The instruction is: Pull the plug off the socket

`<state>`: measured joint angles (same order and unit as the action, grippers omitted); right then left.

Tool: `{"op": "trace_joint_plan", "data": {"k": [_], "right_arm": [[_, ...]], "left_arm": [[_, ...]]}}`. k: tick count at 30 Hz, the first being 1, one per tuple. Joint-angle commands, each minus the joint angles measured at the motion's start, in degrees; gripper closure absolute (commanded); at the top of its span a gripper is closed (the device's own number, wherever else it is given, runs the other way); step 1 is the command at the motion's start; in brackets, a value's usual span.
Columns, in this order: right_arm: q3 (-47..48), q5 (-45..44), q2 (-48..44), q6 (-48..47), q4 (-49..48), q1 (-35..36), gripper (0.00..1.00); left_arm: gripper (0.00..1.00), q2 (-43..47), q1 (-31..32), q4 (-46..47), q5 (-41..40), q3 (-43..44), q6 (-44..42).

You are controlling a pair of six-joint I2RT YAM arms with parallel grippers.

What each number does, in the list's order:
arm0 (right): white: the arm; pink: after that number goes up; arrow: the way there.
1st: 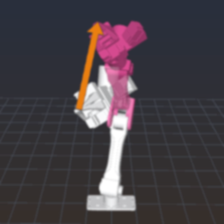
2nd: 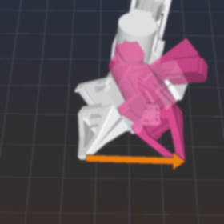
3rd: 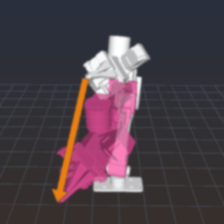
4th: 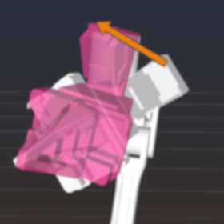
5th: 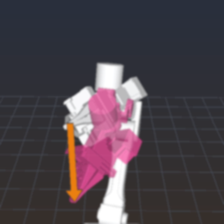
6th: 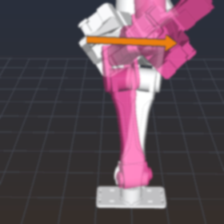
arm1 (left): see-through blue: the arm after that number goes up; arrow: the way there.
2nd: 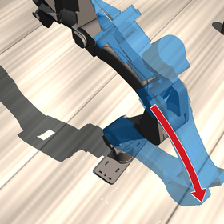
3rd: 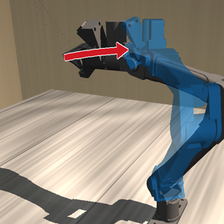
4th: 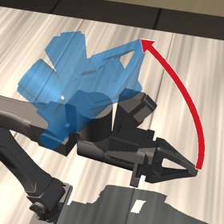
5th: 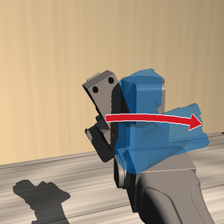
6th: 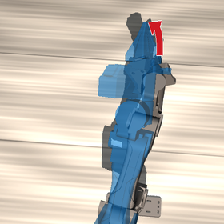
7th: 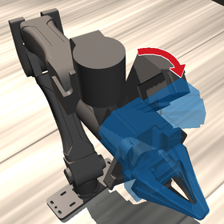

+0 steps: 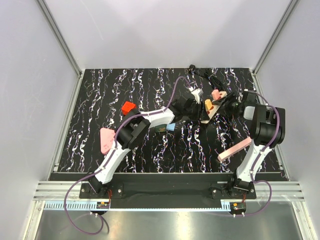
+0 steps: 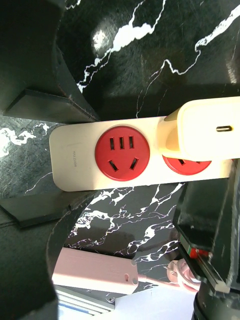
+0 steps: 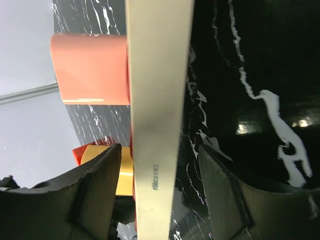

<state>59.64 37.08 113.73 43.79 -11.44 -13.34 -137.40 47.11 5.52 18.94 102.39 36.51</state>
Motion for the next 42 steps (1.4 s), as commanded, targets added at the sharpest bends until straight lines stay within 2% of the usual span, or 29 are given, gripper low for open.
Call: {"op": "trace_joint_plan", "data": {"k": [1, 5, 9, 11, 12, 13, 14, 17, 21, 25, 29, 36, 42], "right_arm": [[2.67, -1.13, 0.96, -0.73, -0.42, 1.56, 0.33], [2.85, -2.18, 2.37, -0.2, -1.39, 1.83, 0.39], [2.5, -2.54, 2.55, -0.02, -2.18, 2.09, 0.55], [2.41, -2.98, 2.28, 0.07, -2.01, 2.18, 0.66], [2.41, -3.07, 2.28, 0.07, -1.92, 2.09, 0.73], [2.5, -3.07, 2.28, 0.07, -1.92, 2.18, 0.78], [2.5, -3.07, 2.2, 0.07, -1.83, 2.18, 0.88], [2.5, -3.07, 2.28, -0.02, -1.65, 2.18, 1.0], [2.5, -2.89, 2.28, -0.2, -1.65, 2.18, 1.0], [2.5, -2.1, 2.54, -0.37, -2.09, 2.18, 1.0], [2.33, -1.57, 2.37, -0.46, -2.62, 2.18, 1.0], [2.41, -0.96, 2.81, -0.11, -3.32, 2.09, 1.0], [2.33, -0.61, 2.72, -0.11, -3.5, 2.18, 1.0]], "left_arm": [[1.0, 5.39, 0.96, 3.36, 1.36, 2.46, -0.3], [1.0, 5.48, 1.58, 3.36, 1.54, 2.2, -0.3], [0.99, 5.48, 2.02, 3.27, 1.54, 1.41, -0.83], [0.87, 6.0, 1.93, 3.36, 1.72, 0.8, -0.83], [0.75, 6.18, 1.84, 3.45, 1.72, 0.62, -0.92], [0.53, 6.44, 1.67, 3.53, 2.15, 0.27, -1.09], [0.44, 7.14, 1.49, 3.45, 2.24, 0.09, -1.18], [0.32, 8.64, 0.35, 3.71, 2.77, -0.43, -1.09], [0.31, 9.52, -2.37, 4.5, 3.73, -0.17, 1.01], [0.32, 7.51, -4.31, 2.23, 3.21, 5.16, 1.98], [0.32, 1.89, -4.49, -0.86, 3.74, 11.86, 1.98], [0.34, -1.55, -4.4, 1.33, 4.0, 14.24, 4.18], [0.33, -3.66, -3.34, -0.94, 1.72, 16.52, 2.69]]}}
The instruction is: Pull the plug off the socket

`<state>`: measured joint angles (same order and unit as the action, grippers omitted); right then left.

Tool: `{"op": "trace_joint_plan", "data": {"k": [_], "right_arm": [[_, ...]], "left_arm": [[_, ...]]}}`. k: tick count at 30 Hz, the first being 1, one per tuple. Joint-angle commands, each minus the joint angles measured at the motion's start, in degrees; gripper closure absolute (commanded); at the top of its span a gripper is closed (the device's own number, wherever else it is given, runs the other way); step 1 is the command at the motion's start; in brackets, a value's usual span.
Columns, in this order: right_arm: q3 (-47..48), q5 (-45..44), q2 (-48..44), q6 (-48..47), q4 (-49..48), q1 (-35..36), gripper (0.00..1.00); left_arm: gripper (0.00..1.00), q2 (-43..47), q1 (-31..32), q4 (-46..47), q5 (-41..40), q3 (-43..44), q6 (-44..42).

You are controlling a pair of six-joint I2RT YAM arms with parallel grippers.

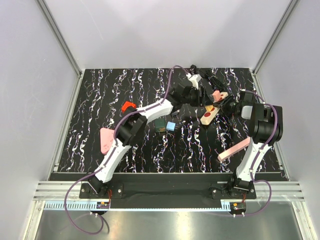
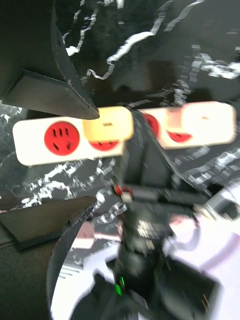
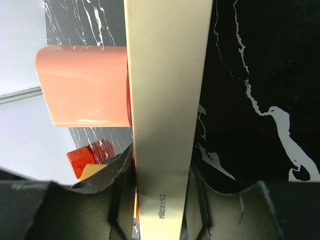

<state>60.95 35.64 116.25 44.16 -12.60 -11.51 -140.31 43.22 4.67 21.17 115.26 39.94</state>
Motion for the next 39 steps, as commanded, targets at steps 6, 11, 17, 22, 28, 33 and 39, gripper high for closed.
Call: {"op": "trace_joint_plan", "data": {"k": [6, 11, 17, 22, 28, 33, 39], "right_arm": [[0.84, 1.19, 0.3, -0.3, -2.69, 0.35, 1.0], [0.58, 1.19, -0.05, -0.3, -2.87, 0.35, 1.0], [0.84, 1.72, 0.3, -0.04, -3.13, 0.35, 1.0], [0.84, 1.89, 0.3, -0.22, -3.04, 0.35, 1.0], [0.93, 0.93, -0.05, -1.0, -1.82, 0.35, 1.0], [1.37, -1.09, -0.76, -2.94, 0.64, 0.35, 1.0], [1.37, -3.29, -1.55, -4.17, 2.23, 0.43, 1.0]], "left_arm": [[0.4, -4.27, 1.34, -1.59, -2.0, 6.29, -0.31], [0.49, -5.41, 1.43, -0.45, -2.88, 6.82, 0.75], [0.39, -6.99, 1.43, -1.5, -2.71, 8.66, 0.92], [0.5, -7.43, 1.51, 2.88, -3.41, 7.52, 3.91], [0.72, -9.02, 1.6, 2.72, -3.68, 11.39, 4.53], [1.0, -7.44, 1.25, 3.33, -3.85, 10.07, 3.83], [1.0, -2.08, 1.16, 8.49, -7.7, 3.6, 4.53]]}}
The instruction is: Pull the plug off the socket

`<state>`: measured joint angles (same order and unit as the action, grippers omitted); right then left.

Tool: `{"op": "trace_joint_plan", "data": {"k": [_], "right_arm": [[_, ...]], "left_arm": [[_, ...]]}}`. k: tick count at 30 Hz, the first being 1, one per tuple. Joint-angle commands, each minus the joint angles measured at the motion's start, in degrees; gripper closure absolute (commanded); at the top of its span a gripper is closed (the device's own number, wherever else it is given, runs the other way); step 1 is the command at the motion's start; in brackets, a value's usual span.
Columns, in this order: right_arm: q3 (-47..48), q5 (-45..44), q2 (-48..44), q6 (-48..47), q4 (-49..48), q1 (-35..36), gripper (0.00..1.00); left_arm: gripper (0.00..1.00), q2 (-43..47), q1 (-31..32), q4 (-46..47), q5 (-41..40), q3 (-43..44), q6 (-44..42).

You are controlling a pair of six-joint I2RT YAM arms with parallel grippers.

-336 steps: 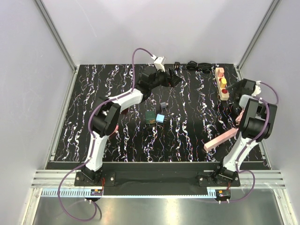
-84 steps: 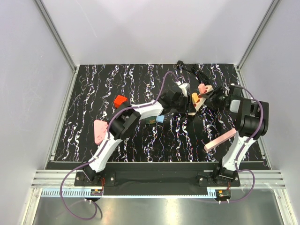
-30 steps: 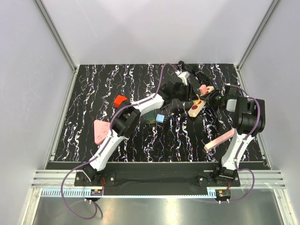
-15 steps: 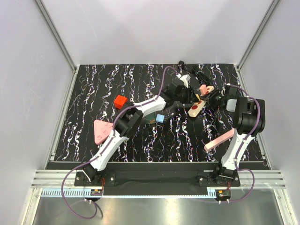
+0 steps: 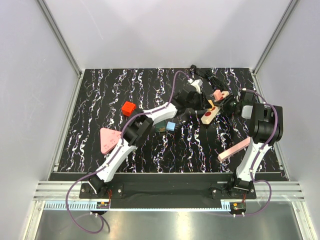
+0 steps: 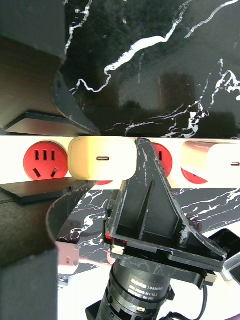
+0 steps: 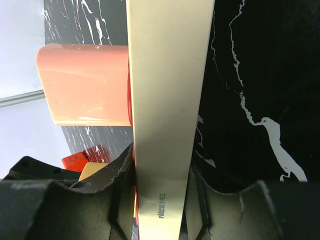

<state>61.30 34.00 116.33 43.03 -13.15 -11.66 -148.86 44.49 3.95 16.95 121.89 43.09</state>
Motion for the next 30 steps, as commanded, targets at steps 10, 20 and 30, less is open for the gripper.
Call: {"op": "trace_joint_plan", "data": {"k": [10, 20, 30], "right_arm": [[2.25, -6.05, -2.16, -4.97, 7.61, 0.85, 1.0], [1.72, -4.47, -2.34, -5.76, 6.56, 0.94, 1.0], [0.75, -5.52, -2.6, -4.88, 5.32, 0.85, 1.0]], "left_arm": [[1.0, 17.63, 1.12, 27.34, -13.07, -12.99, -3.1], [1.0, 9.64, 0.07, 20.66, -19.14, 7.56, -1.36], [1.0, 8.23, -3.88, 23.55, -20.2, 4.52, 3.93]]}}
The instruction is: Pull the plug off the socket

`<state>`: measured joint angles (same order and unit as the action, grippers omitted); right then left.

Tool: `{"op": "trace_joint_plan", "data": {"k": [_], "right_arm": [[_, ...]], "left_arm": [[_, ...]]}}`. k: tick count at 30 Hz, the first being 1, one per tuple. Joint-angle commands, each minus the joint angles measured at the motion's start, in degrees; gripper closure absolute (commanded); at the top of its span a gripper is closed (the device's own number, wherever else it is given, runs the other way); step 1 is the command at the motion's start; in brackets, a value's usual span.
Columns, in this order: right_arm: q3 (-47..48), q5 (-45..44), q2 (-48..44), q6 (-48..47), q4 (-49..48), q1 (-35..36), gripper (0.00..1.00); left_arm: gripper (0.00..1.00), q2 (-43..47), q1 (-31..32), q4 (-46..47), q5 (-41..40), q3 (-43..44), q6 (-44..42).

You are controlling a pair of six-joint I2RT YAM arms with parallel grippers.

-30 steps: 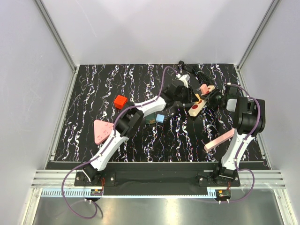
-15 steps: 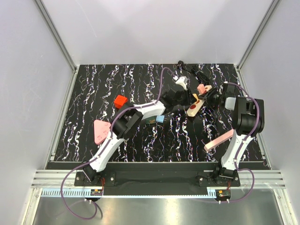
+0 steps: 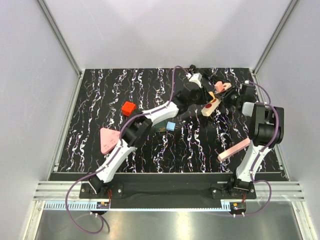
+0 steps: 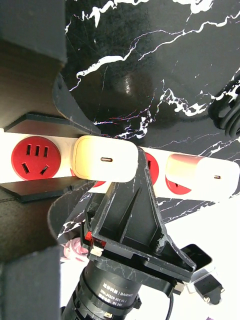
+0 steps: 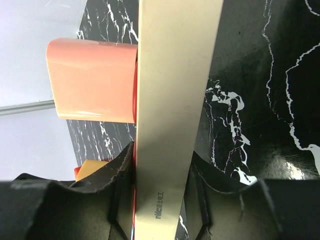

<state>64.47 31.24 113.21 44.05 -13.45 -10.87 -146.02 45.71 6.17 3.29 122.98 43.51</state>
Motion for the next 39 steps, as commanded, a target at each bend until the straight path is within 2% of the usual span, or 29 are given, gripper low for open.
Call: {"op": "trace_joint_plan", "data": {"k": [1, 4, 8, 13, 17, 22, 24, 28, 32, 34, 36, 39], "right_arm": [[-2.42, -3.55, 0.44, -5.73, 5.89, 0.06, 1.0], [-2.59, -3.91, 0.61, -5.12, 5.9, -0.38, 1.0], [-2.94, -4.79, 0.52, -4.5, 5.81, -0.99, 1.0], [-3.56, -5.84, -0.09, -4.59, 5.81, -0.99, 1.0], [-3.56, -6.28, 0.26, -4.68, 6.16, -0.9, 1.0], [-3.3, -6.46, 0.43, -4.5, 6.33, -0.9, 1.0], [-3.3, -6.46, 0.43, -4.5, 6.33, -0.9, 1.0], [-3.38, -6.72, 0.26, -4.41, 6.33, -0.99, 1.0], [-3.3, -7.07, 0.26, -4.41, 6.68, -0.9, 1.0], [-3.12, -7.69, 0.43, -4.76, 7.21, -0.99, 1.0], [-3.21, -7.34, 0.08, -4.85, 7.13, -0.9, 1.0], [-3.3, -7.16, -0.44, -5.38, 7.12, -0.29, 1.0]], "left_arm": [[1.0, 6.26, -5.2, 22.29, -5.67, 2.63, 3.25], [1.0, 8.28, -5.63, 26.6, -2.94, -0.27, 3.07], [1.0, 14.95, -6.34, 35.02, -3.02, -13.07, 9.91], [1.0, 17.87, -6.87, 29.08, -10.66, -16.98, 14.4], [1.0, 15.86, -6.17, 17.33, -12.77, -7.44, 9.43], [1.0, 16.2, -4.93, 10.8, -18.57, -4.94, 2.55], [1.0, 16.55, -5.11, 10.96, -20.08, -6.17, 3.34], [1.0, 15.5, -6.07, 11.66, -18.15, -6.08, 6.84], [1.0, 14.79, -6.78, 21.66, -12.96, -8.54, 10.63], [1.0, 15.06, -6.78, 21.77, -14.01, -8.02, 9.5], [1.0, 14.1, -7.48, 20.64, -14.54, -5.48, 8.18], [1.0, 9.36, -9.06, 13.27, -13.58, 5.92, 6.06]]}}
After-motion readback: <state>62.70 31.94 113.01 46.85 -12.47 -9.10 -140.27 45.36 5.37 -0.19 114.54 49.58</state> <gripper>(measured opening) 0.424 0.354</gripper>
